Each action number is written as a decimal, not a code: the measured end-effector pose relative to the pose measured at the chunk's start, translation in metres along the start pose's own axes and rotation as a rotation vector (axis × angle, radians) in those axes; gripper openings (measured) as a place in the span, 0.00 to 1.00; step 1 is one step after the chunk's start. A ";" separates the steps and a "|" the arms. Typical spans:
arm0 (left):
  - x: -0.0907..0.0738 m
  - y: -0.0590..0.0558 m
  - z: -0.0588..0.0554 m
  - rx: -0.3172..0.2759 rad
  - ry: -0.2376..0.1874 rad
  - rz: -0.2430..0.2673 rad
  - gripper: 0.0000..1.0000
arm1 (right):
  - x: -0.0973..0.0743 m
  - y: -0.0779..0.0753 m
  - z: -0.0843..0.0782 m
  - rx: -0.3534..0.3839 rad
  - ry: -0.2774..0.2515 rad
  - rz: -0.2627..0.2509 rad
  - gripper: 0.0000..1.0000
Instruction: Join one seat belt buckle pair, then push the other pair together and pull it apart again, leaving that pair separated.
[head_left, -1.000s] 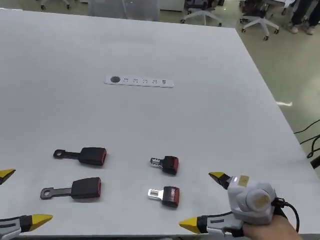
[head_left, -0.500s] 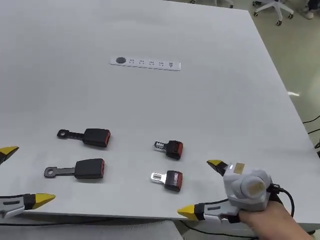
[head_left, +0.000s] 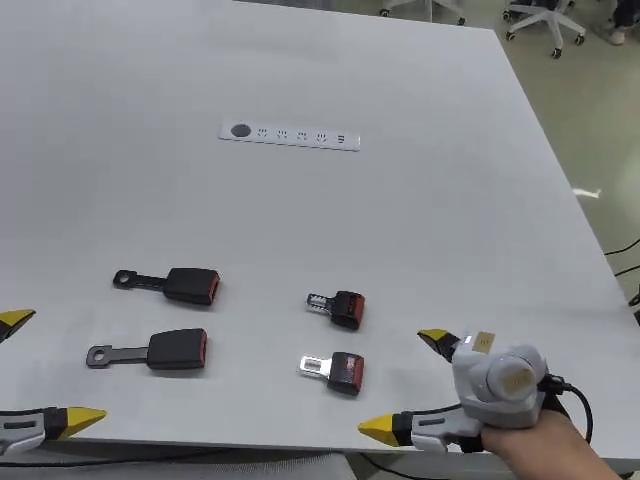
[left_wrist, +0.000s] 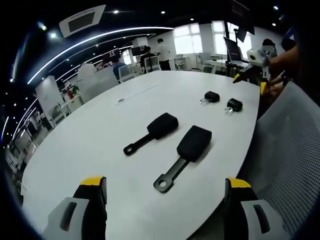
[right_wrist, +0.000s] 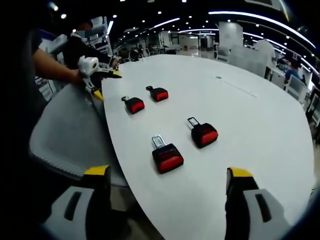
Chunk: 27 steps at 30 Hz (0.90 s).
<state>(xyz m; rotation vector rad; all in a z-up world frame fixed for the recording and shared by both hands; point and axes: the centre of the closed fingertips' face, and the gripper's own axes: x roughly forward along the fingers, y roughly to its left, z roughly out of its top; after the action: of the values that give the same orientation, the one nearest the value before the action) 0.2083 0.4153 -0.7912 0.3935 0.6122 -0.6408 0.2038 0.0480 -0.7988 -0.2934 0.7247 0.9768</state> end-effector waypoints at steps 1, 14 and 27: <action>0.000 0.000 0.000 -0.001 0.001 0.002 1.00 | 0.000 -0.001 0.000 -0.010 0.002 -0.001 0.97; -0.004 -0.006 -0.001 0.018 0.032 -0.026 0.90 | -0.008 -0.004 0.005 -0.112 0.045 -0.003 0.84; -0.013 -0.029 0.005 0.134 0.054 -0.170 0.82 | -0.005 0.003 0.021 -0.204 0.083 0.019 0.70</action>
<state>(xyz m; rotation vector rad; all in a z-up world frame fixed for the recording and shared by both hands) 0.1827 0.3968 -0.7841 0.4885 0.6610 -0.8389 0.2081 0.0575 -0.7799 -0.5084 0.7054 1.0629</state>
